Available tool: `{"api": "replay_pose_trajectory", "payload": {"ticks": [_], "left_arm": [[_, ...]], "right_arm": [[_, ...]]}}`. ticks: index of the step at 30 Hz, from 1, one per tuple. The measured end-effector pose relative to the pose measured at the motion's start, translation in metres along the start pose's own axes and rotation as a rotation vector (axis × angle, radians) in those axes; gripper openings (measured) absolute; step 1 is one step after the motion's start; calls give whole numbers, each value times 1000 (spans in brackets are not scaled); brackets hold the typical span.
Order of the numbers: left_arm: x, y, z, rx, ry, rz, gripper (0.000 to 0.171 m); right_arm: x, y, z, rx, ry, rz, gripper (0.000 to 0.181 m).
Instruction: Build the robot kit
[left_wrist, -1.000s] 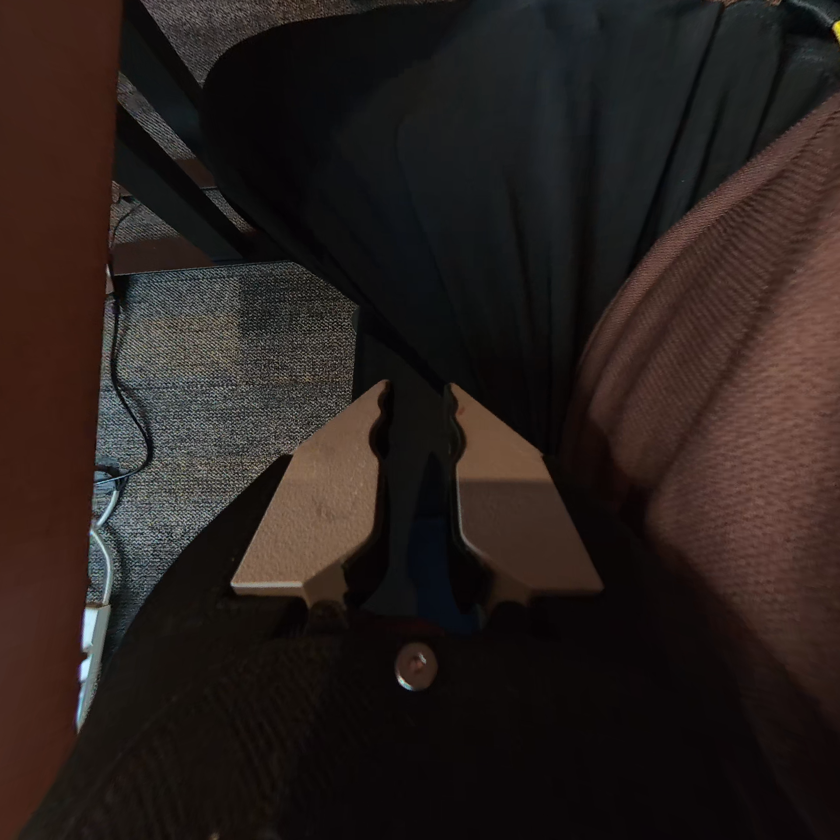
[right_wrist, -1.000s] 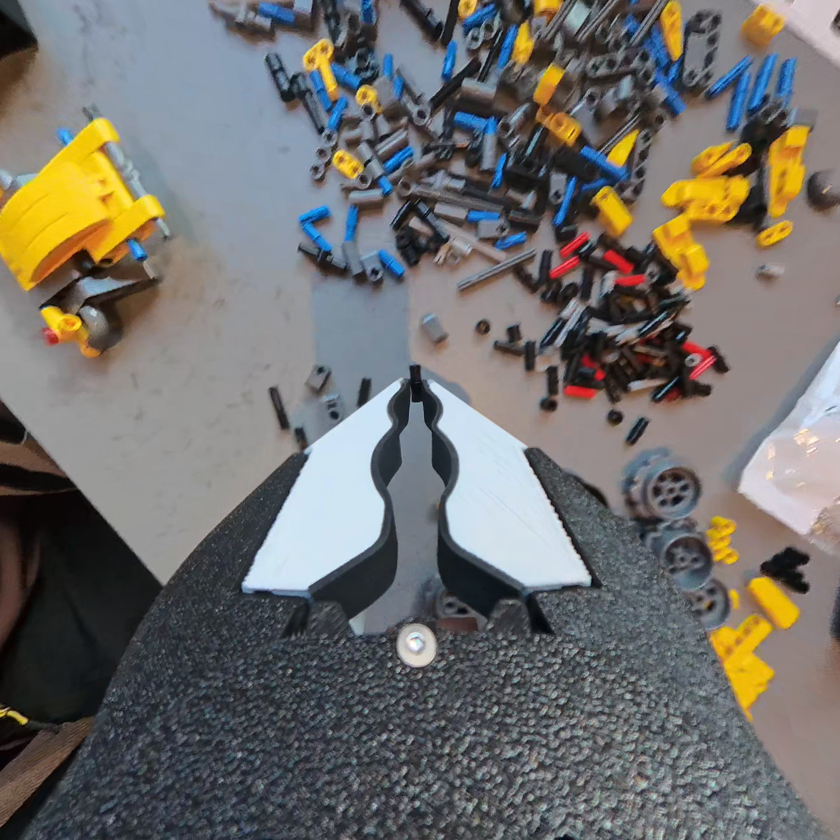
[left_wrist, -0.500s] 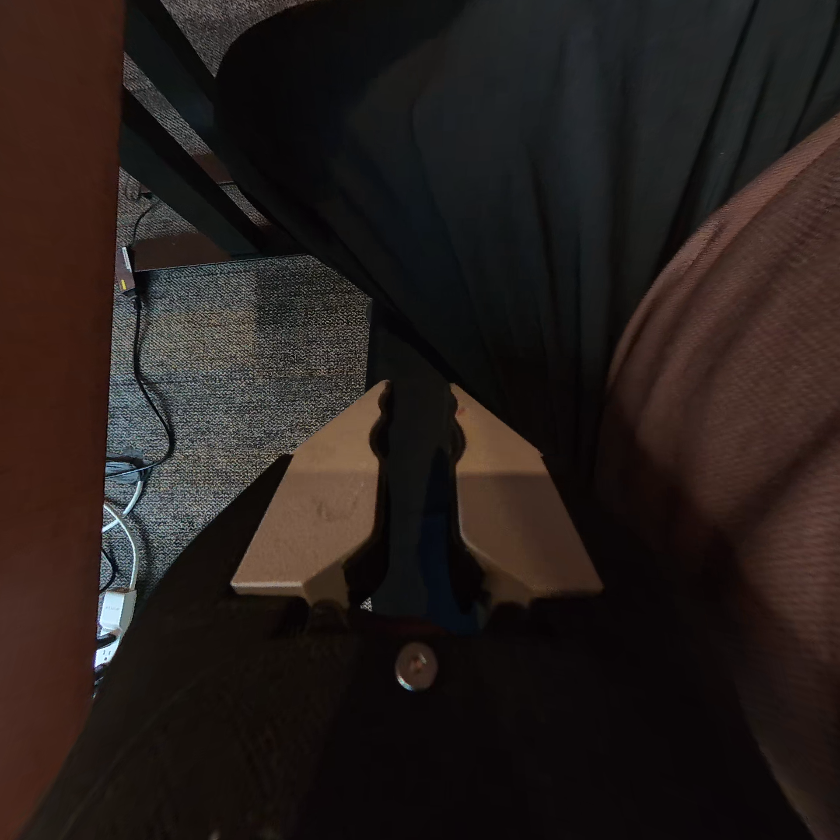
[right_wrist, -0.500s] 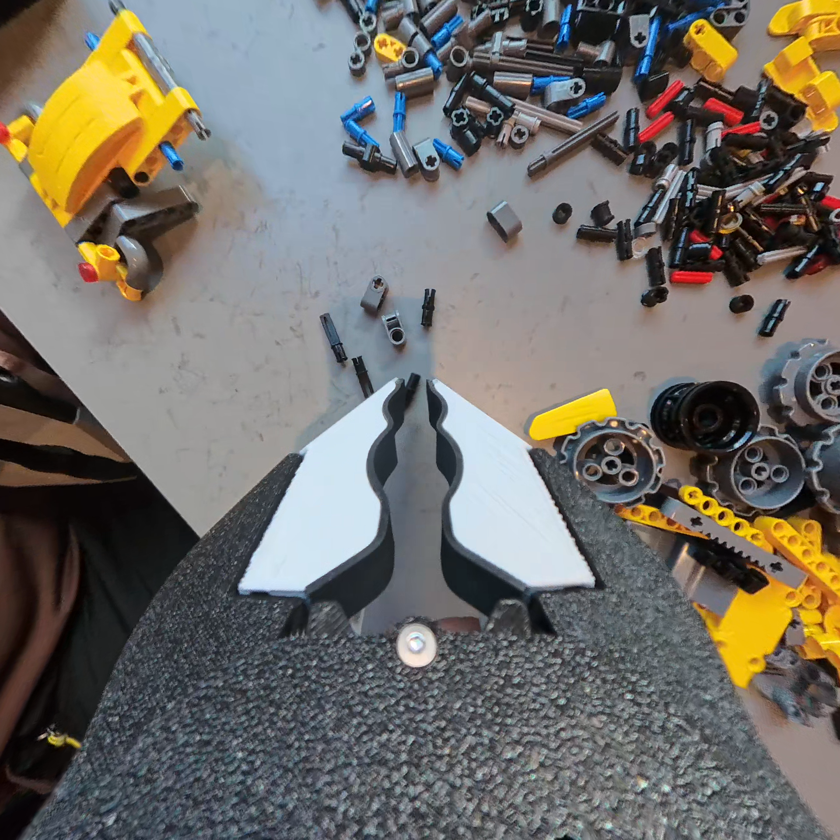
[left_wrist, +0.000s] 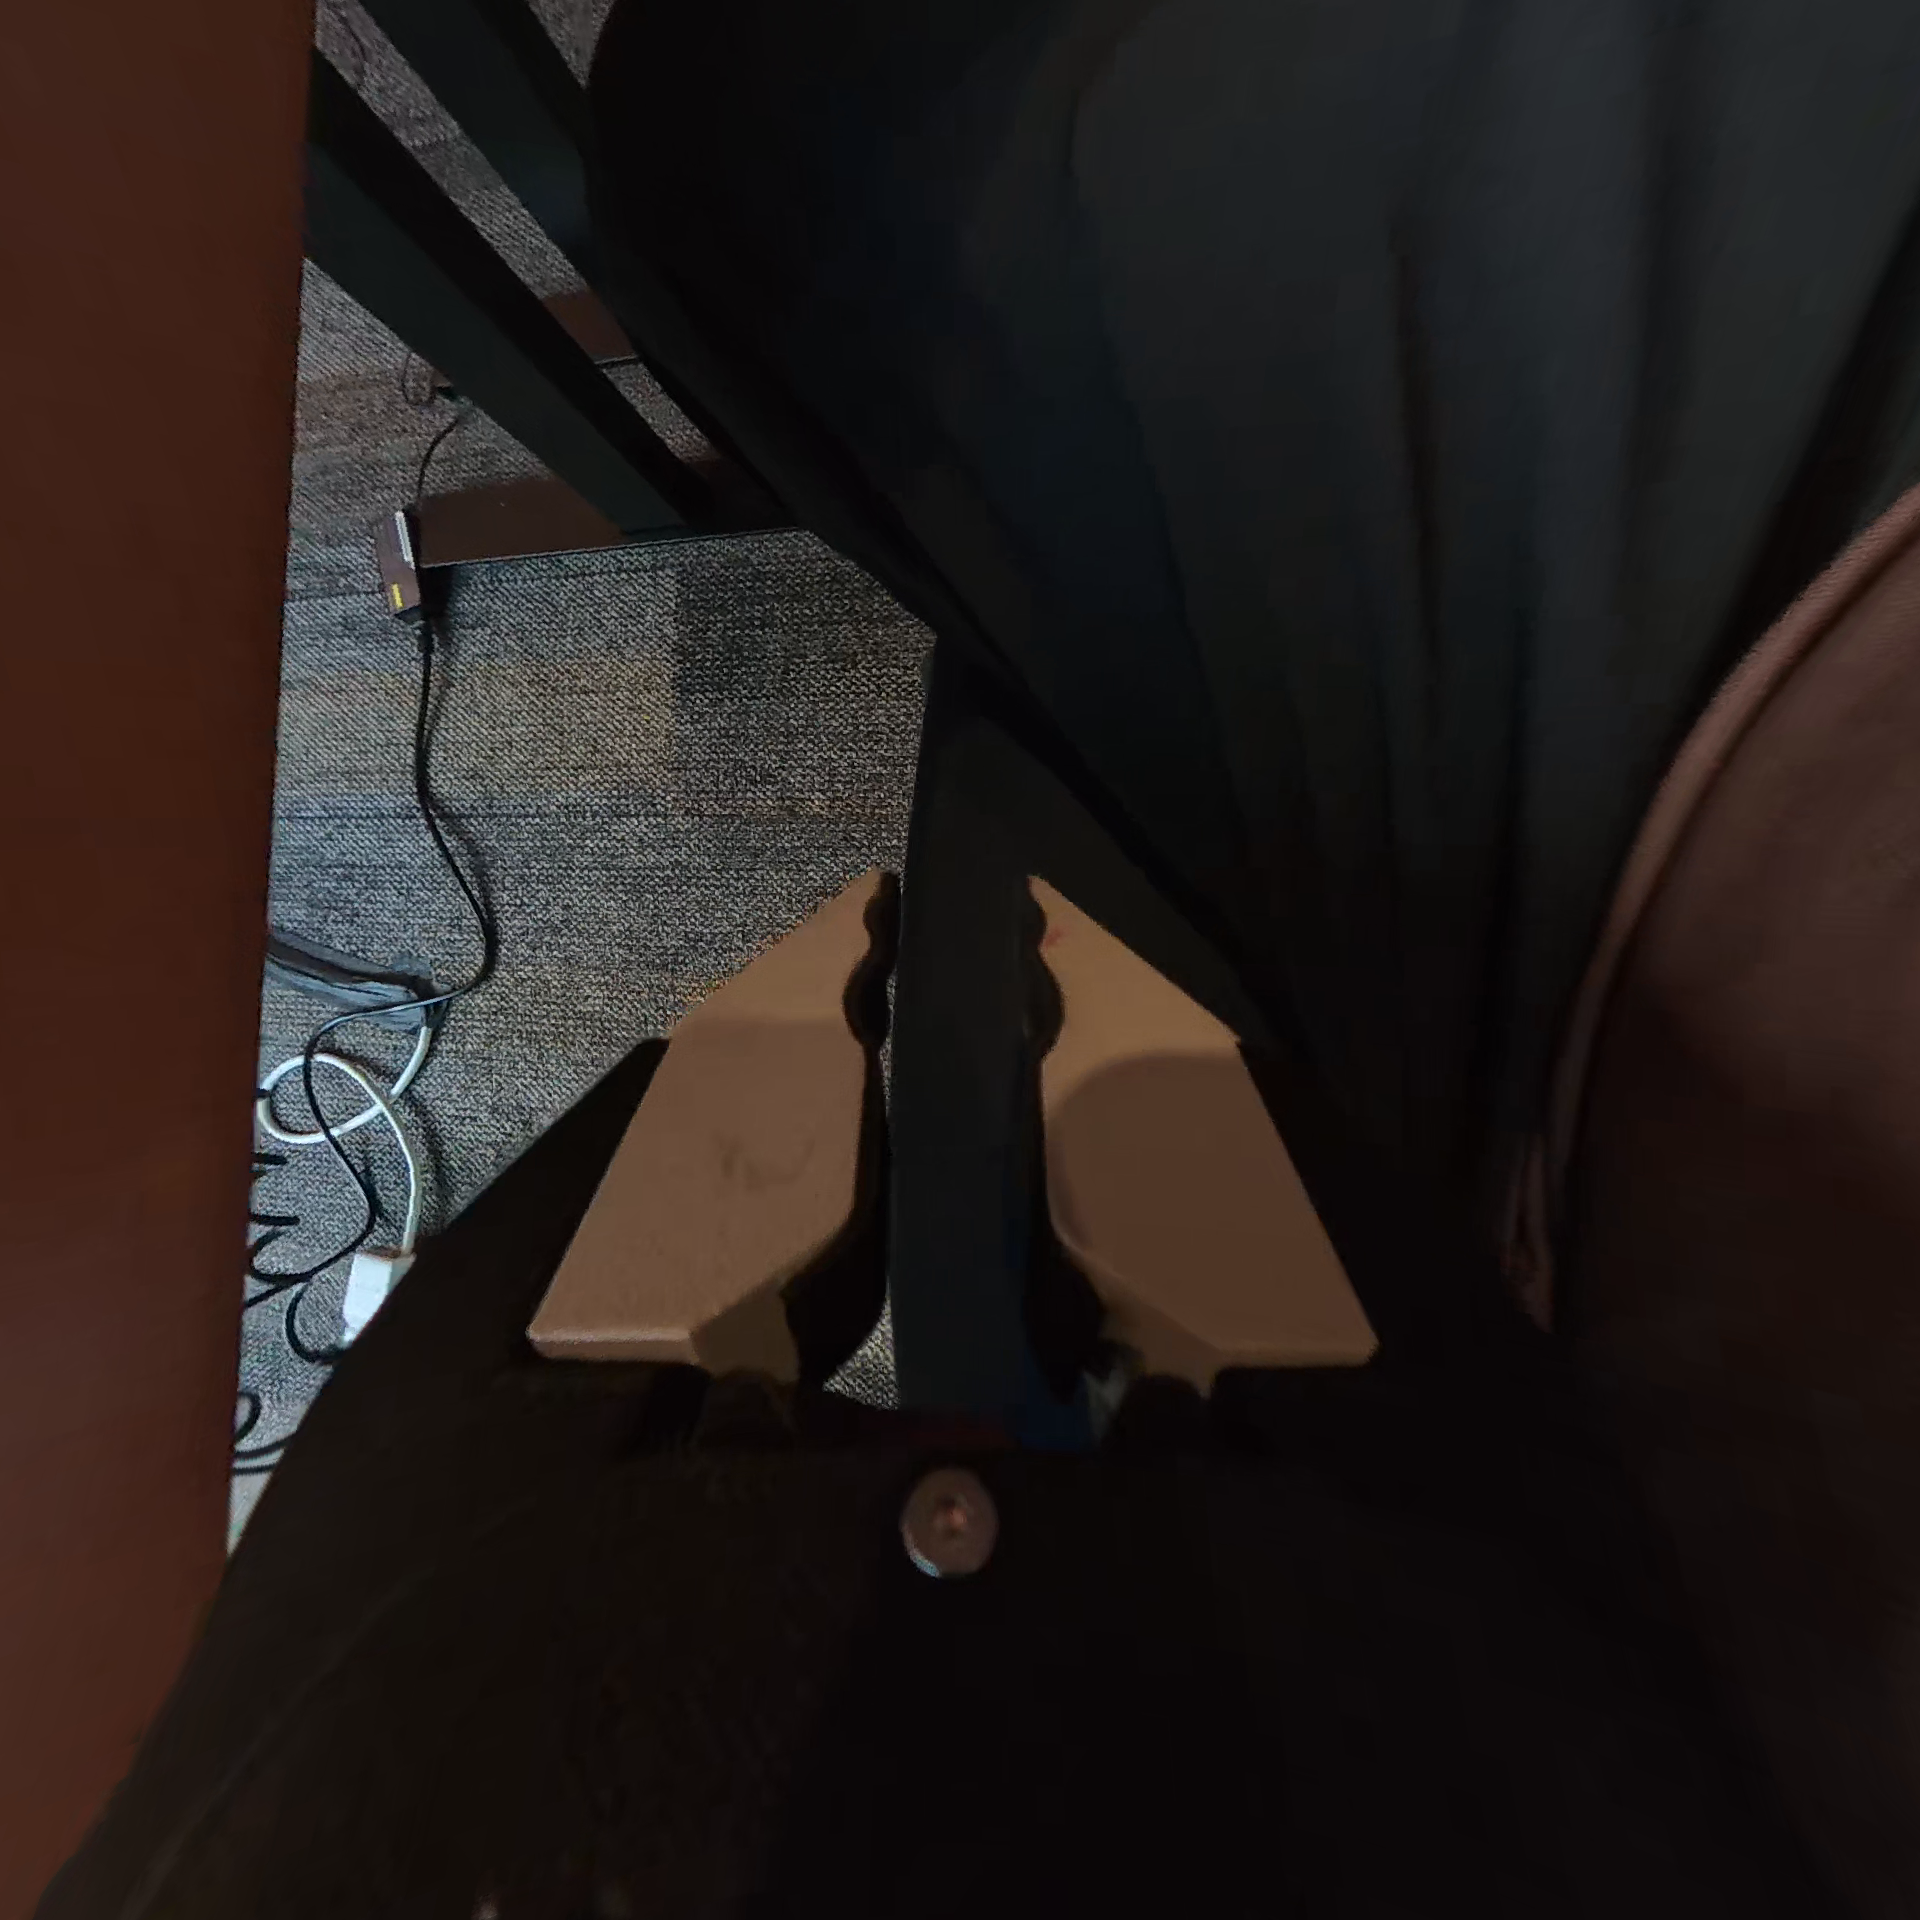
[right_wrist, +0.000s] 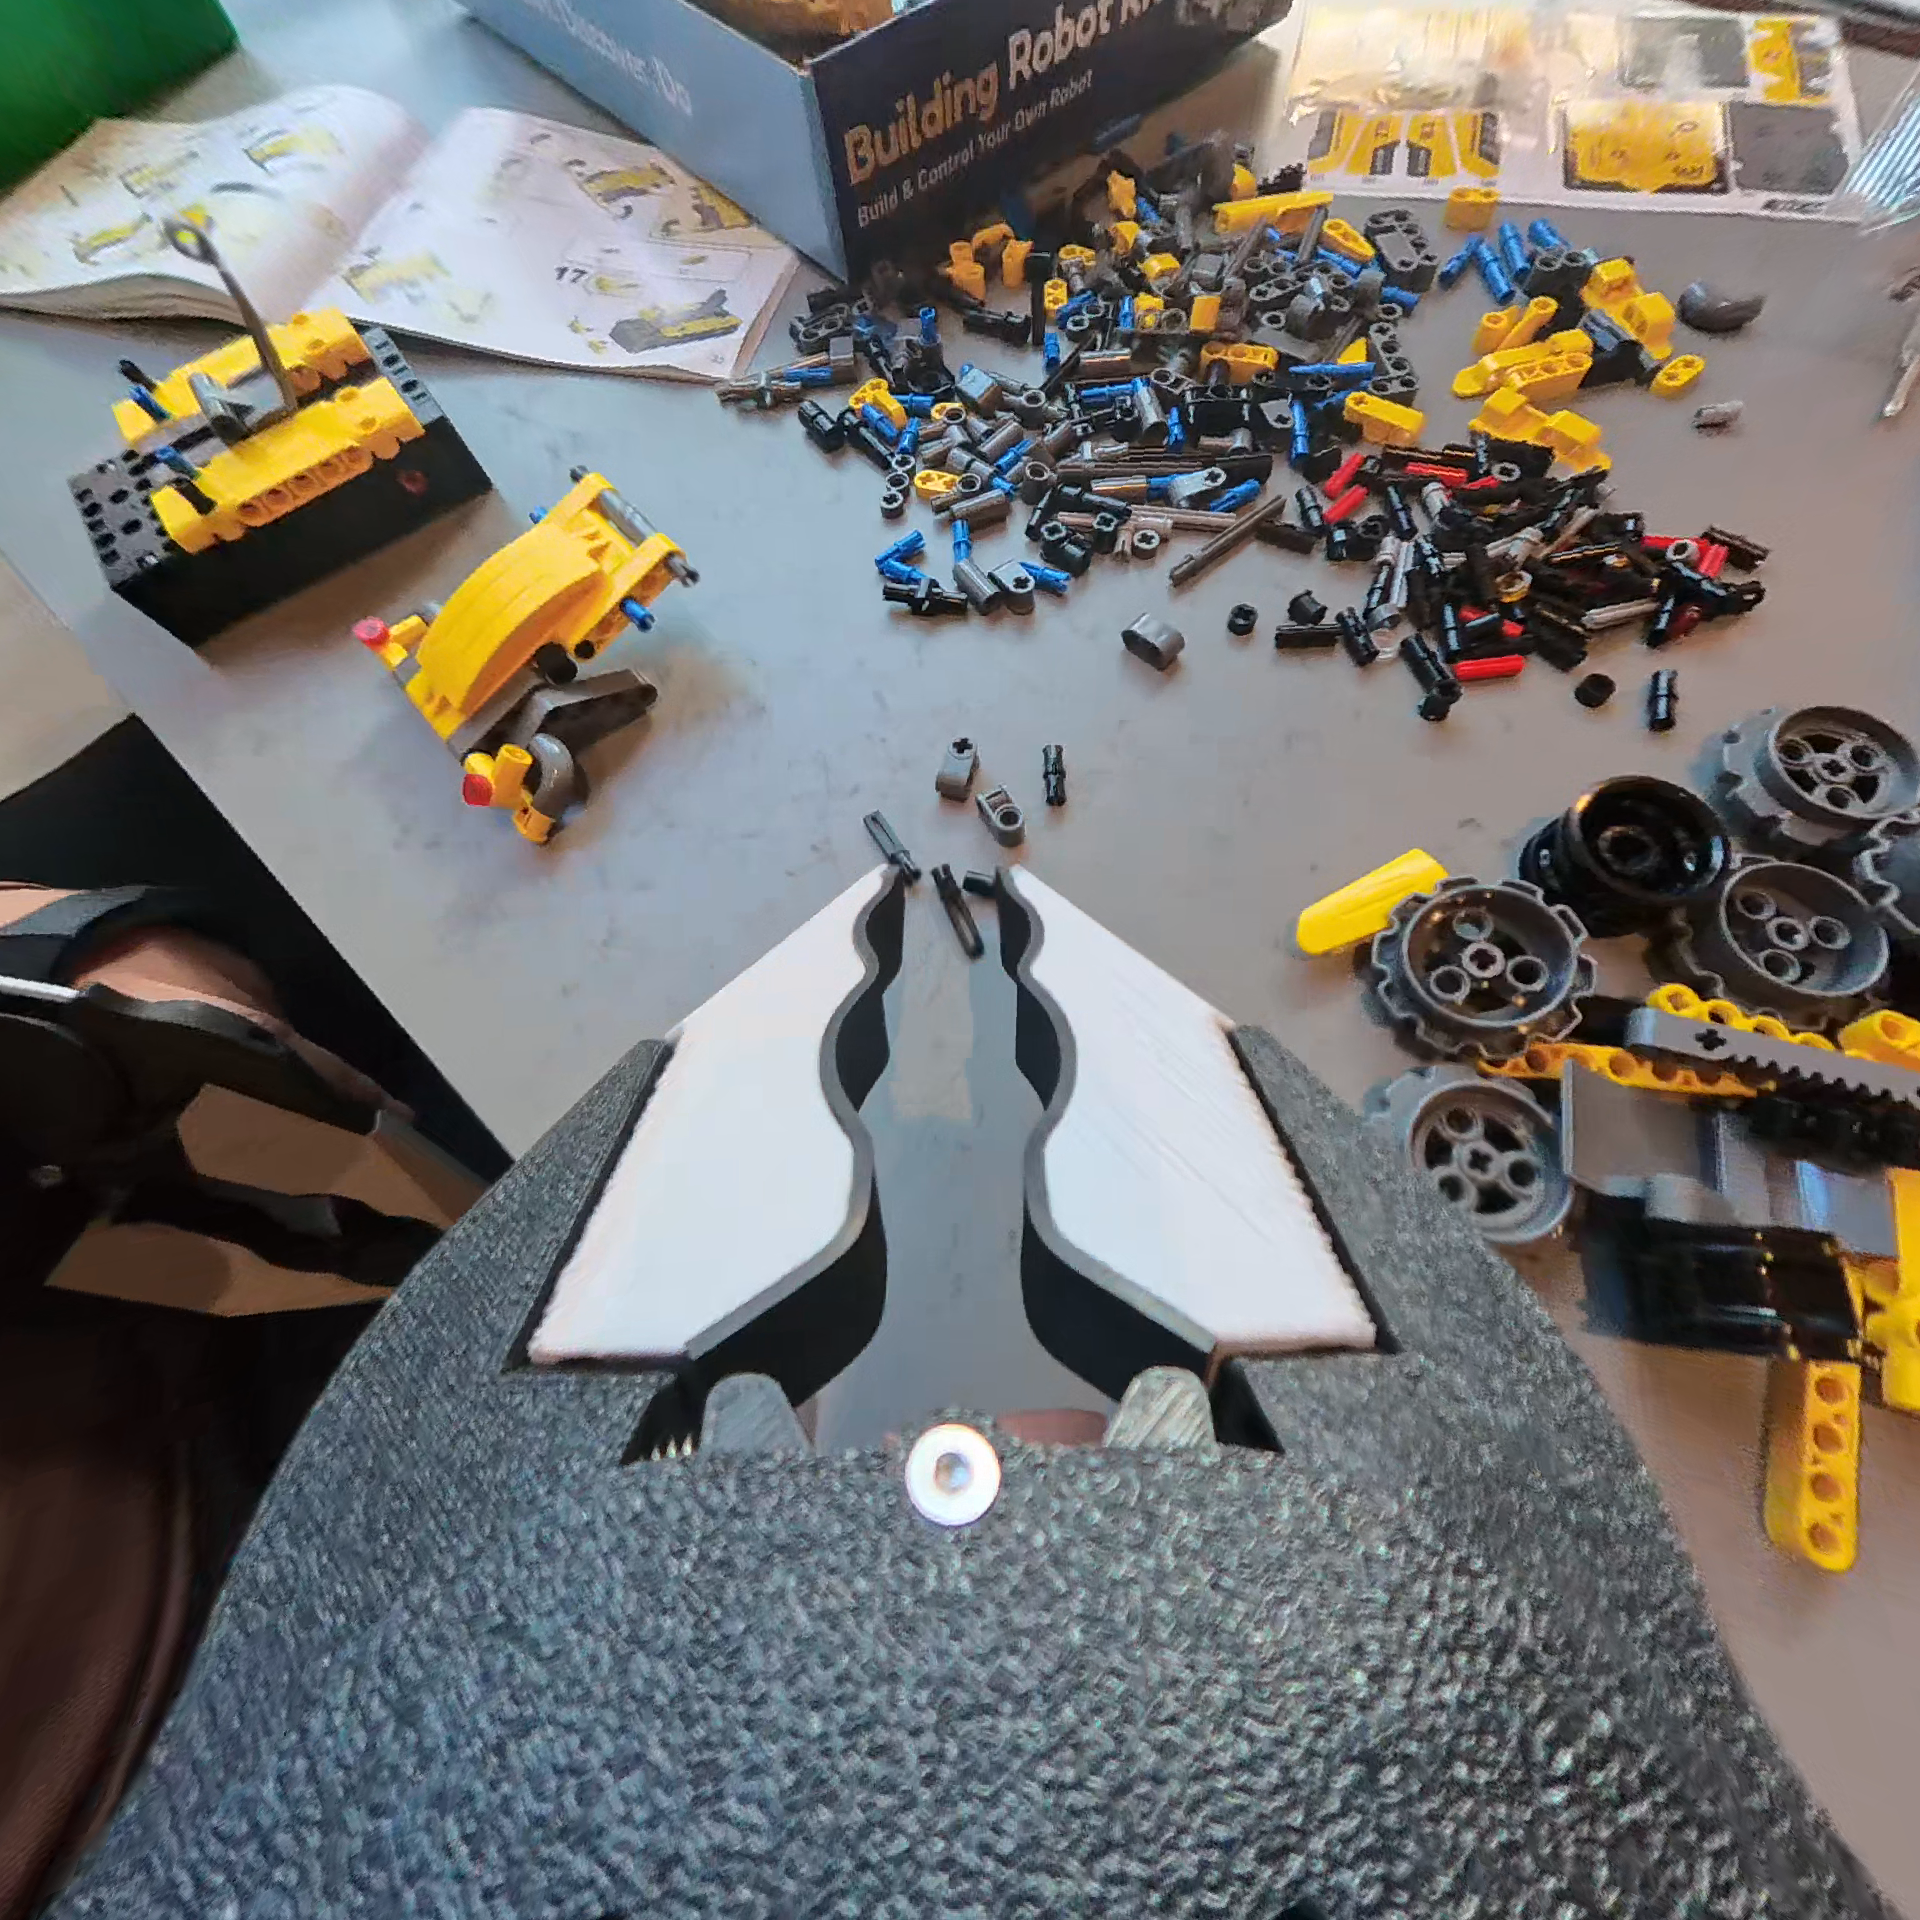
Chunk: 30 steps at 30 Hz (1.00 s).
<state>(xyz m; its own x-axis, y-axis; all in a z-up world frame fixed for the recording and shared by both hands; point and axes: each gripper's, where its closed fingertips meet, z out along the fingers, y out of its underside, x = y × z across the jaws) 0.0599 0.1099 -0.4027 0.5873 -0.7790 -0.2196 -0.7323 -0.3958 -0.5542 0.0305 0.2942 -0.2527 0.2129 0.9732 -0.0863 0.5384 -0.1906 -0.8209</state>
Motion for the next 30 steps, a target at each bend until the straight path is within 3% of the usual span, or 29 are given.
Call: {"api": "replay_pose_trajectory", "payload": {"ticks": [6,11,23,26,28,30], "left_arm": [[4,1,0,-20,-29,-14,20],[-3,-6,-12,16,-68,-59,20],[-6,-14,-26,79,-46,-116,30],[0,-26,-32,134,-2,-144,41],[10,-45,-44,234,70,-160,64],[13,-63,-58,321,111,-174,66]], "right_arm": [[2,1,-1,91,-31,111,15],[2,21,10,19,-25,128,17],[-16,21,22,-3,-43,98,19],[-15,20,21,5,-59,128,20],[-16,21,21,5,-69,138,21],[-18,22,21,2,-74,126,21]]}}
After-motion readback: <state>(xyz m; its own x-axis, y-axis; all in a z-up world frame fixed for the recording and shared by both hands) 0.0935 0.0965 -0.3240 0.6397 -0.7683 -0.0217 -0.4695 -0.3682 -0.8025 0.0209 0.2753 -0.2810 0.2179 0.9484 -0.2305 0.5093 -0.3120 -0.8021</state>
